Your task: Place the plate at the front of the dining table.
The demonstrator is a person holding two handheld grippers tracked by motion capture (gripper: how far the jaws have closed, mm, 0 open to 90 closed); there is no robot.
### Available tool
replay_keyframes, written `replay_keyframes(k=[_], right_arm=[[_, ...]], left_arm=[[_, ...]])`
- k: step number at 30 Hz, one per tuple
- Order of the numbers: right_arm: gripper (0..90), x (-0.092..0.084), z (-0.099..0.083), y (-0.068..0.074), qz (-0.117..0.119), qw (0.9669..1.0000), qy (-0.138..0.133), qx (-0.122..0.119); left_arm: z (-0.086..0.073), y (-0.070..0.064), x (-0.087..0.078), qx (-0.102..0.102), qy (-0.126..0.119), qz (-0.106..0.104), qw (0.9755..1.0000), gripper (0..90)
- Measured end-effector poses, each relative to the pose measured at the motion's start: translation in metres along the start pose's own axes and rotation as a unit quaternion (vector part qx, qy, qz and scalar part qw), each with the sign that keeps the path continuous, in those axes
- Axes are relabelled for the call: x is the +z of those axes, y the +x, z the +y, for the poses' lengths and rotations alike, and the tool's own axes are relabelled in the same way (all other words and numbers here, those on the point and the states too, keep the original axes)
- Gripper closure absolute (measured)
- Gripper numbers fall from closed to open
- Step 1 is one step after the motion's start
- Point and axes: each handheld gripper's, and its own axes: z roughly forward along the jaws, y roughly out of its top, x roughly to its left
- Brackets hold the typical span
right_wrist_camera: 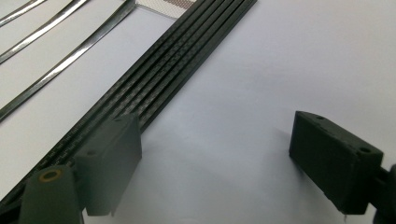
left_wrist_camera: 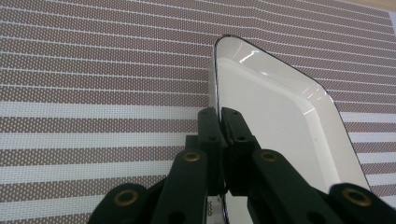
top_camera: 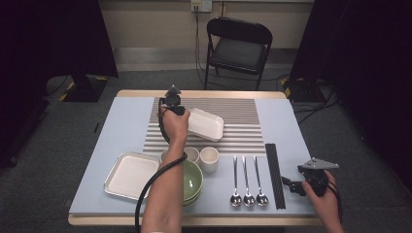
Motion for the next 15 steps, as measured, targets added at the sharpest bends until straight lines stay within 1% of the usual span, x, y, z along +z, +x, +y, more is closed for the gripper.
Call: replay_keyframes(k=[5, 9, 12, 15], right_arm=[[16.2, 0.0000, 0.0000, -0.0003, 0.001, 1.0000, 0.000, 0.000], [16.2, 0.0000, 0.0000, -0.0002, 0.001, 1.0000, 0.000, 0.000], [16.2, 0.0000, 0.0000, -0.0004, 0.002, 1.0000, 0.000, 0.000], [16.2, 0.0000, 0.0000, -0.0003, 0.001, 1.0000, -0.001, 0.000]], left_arm=[[-0.0007, -0.0006, 0.0020, 0.001, 0.006, -0.001, 1.0000, 87.9], [-0.0016, -0.0002, 0.0030, -0.002, 0.009, -0.006, 0.9999, 87.9], [-0.0025, -0.0004, 0.0039, 0.002, 0.013, -0.004, 0.9999, 87.9], [-0.0039, 0.0003, 0.0056, -0.002, 0.018, -0.010, 0.9998, 88.0]])
